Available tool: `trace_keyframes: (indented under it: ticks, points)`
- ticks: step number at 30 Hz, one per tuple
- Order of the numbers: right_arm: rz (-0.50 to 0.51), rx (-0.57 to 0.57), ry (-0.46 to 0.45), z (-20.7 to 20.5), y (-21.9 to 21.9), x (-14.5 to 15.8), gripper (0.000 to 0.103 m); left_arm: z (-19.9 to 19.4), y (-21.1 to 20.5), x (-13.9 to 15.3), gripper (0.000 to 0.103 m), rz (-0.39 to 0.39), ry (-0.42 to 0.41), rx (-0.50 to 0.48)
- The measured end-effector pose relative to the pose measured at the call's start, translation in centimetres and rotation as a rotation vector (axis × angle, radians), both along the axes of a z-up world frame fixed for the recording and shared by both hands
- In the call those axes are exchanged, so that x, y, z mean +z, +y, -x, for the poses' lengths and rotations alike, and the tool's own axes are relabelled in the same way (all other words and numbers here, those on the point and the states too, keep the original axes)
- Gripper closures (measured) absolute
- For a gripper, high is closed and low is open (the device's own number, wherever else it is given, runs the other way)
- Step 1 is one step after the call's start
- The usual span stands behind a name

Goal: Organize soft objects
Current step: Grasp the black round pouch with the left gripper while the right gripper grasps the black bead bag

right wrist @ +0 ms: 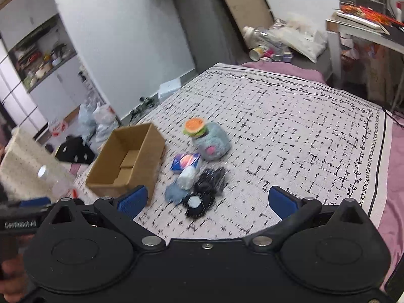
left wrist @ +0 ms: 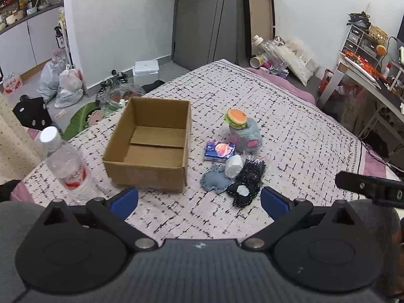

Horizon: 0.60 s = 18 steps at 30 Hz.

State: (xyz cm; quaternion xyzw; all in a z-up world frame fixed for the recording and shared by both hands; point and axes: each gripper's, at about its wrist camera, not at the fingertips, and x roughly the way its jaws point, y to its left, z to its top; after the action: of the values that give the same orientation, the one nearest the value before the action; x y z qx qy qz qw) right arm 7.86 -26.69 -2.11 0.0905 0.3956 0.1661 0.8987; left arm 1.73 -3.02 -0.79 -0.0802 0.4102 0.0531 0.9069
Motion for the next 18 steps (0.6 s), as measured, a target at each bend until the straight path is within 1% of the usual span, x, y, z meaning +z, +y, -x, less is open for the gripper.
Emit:
trace_keyframes:
  ticks: [5,11,14,17,18]
  points:
    - [-0.012,-0.004,0.019,-2.0,-0.4,-1.2,0.0,-1.4,-0.1,-1.0,0.001,0.018,-0.006,0.007]
    - [-0.05,-0.016,0.083,-4.3,-0.6,-3.3,0.004,-3.1,-0.7,-2.9,0.003,0.037,0.0,0.005]
    - [-0.096,-0.015,0.122,-5.4,-0.8,-4.2,0.008,-4.0,-1.2,-3.9,0.004,0.041,0.007,-0.005]
    - [-0.122,-0.021,0.134,-6.3,-0.6,-4.8,0.008,-5.0,-1.7,-4.9,0.009,0.04,0.019,-0.014]
    - [-0.12,-0.025,0.138,-6.6,-0.5,-4.9,0.008,-5.3,-1.8,-5.2,0.012,0.043,0.028,-0.016]
